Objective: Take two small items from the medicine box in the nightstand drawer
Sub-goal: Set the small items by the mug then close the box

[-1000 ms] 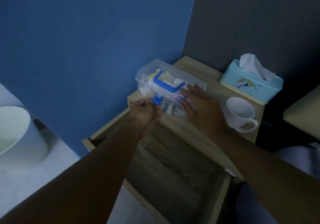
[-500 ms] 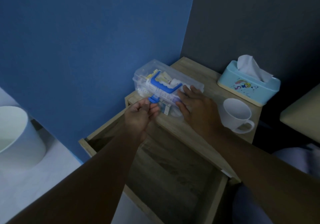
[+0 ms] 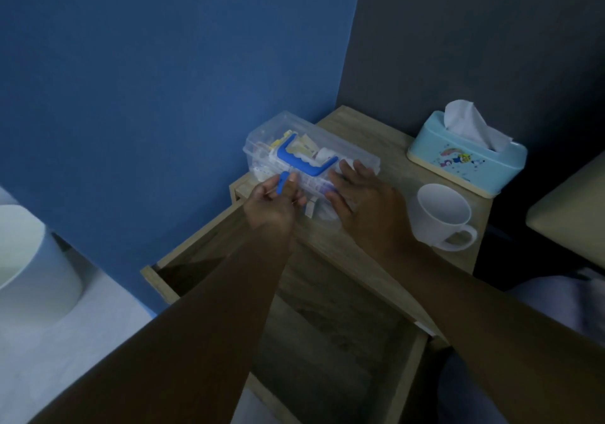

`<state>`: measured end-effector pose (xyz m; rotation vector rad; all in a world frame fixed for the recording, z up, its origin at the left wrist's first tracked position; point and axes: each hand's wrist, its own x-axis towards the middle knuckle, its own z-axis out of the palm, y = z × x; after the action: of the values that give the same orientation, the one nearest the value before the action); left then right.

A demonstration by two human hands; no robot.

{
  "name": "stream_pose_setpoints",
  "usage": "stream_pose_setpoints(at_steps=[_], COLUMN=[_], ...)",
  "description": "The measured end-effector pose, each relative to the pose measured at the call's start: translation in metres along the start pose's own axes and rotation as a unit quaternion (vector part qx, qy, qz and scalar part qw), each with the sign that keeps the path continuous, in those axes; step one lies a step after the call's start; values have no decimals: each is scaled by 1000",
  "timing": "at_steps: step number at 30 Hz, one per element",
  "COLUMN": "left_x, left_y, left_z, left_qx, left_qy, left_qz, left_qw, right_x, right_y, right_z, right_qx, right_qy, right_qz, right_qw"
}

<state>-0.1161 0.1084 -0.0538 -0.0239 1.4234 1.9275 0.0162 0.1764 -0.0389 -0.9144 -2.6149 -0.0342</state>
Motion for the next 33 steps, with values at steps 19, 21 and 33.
stream_pose_setpoints(at_steps=[19, 21, 33], left_x=[-2, 0, -5], left_y=[-4, -4, -25], left_z=[-6, -8, 13], left_qx=[27, 55, 173], left_qy=[86, 88, 94], left_qz=[-5, 3, 65], left_qw=[996, 995, 978], right_x=[-1, -1, -1], right_y=[1, 0, 2], right_z=[1, 2, -4], right_qx=[37, 44, 65], right_qy=[15, 10, 2], right_qz=[11, 12, 2], right_qw=[999, 999, 998])
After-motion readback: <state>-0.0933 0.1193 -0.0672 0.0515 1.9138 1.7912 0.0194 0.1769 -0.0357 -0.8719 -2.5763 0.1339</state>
